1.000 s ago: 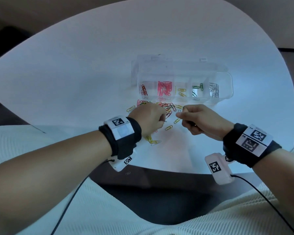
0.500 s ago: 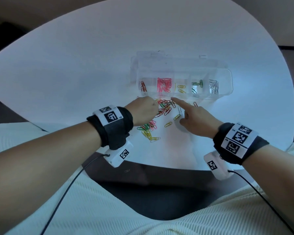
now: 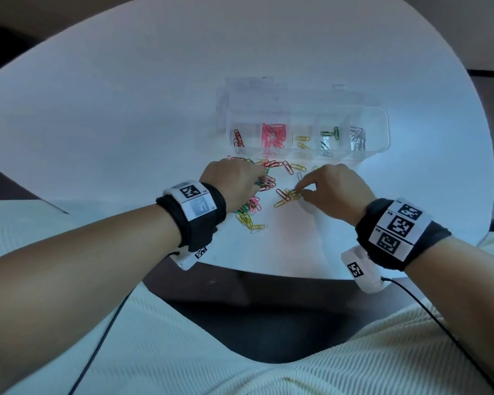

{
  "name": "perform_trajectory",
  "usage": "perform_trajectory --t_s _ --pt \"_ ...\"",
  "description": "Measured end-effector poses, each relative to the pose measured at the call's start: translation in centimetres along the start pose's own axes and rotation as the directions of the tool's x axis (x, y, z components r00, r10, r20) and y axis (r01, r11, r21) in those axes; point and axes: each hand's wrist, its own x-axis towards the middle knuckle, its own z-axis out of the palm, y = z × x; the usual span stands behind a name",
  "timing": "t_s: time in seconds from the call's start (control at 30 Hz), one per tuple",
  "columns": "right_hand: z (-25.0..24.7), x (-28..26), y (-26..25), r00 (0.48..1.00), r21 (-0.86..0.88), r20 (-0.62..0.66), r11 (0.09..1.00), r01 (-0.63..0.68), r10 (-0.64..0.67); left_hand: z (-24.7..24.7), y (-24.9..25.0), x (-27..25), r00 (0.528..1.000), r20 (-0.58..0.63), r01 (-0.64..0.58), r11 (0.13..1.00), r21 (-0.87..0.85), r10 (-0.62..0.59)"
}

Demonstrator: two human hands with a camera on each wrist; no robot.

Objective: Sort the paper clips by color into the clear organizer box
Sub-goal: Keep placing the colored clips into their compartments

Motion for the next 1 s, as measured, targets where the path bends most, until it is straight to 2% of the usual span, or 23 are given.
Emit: perform_trajectory --t_s 0.2,0.43,0.53,0.63,0.7,0.77,0.83,0.9,1.0 --pt "0.8 0.1 0.3 0.997 0.022 -0.07 0.999 -0.027 0.028 0.3 -0.1 0.3 1.0 -0.023 0.013 1.0 0.016 -0.013" --pt "1.0 -0.1 0.0 0.995 0.011 -0.034 0.996 -0.091 0.091 0.0 -0.4 0.4 1.0 -0.022 0.001 1.0 -0.001 -0.001" --pt "0.7 -0.2 0.0 0.992 0.044 0.012 0.991 -0.123 0.123 -0.4 -0.1 0.3 0.999 0.004 0.032 0.999 -0.008 -0.032" --pt "0.0 -0.1 -0.1 0.991 0.115 0.023 0.984 -0.134 0.132 -0.8 0.4 0.1 0.995 0.028 0.095 0.971 -0.22 -0.092" --pt "-0.8 0.1 -0.2 0.989 0.254 0.046 0.955 -0.15 0.143 -1.2 1.0 0.2 0.997 0.049 0.075 0.918 -0.39 -0.061" --pt "-1.8 0.1 -0.6 0.98 0.474 0.134 0.859 -0.194 0.148 -1.7 1.5 0.4 0.994 0.098 0.09 0.84 -0.535 -0.045" --pt "-2.6 -0.2 -1.3 0.963 0.669 0.236 0.696 -0.259 0.132 -2.7 2.0 0.1 0.975 0.216 0.193 0.653 -0.732 -0.047" --pt "-3.2 -0.5 -1.9 0.953 0.772 0.29 0.566 -0.288 0.09 -3.5 2.5 -0.2 0.951 0.309 0.265 0.448 -0.854 0.028" --pt "-3.8 -0.7 -2.3 0.934 0.826 0.355 0.454 -0.334 0.042 -4.8 3.2 -0.8 0.94 0.308 0.258 0.288 -0.922 0.146"
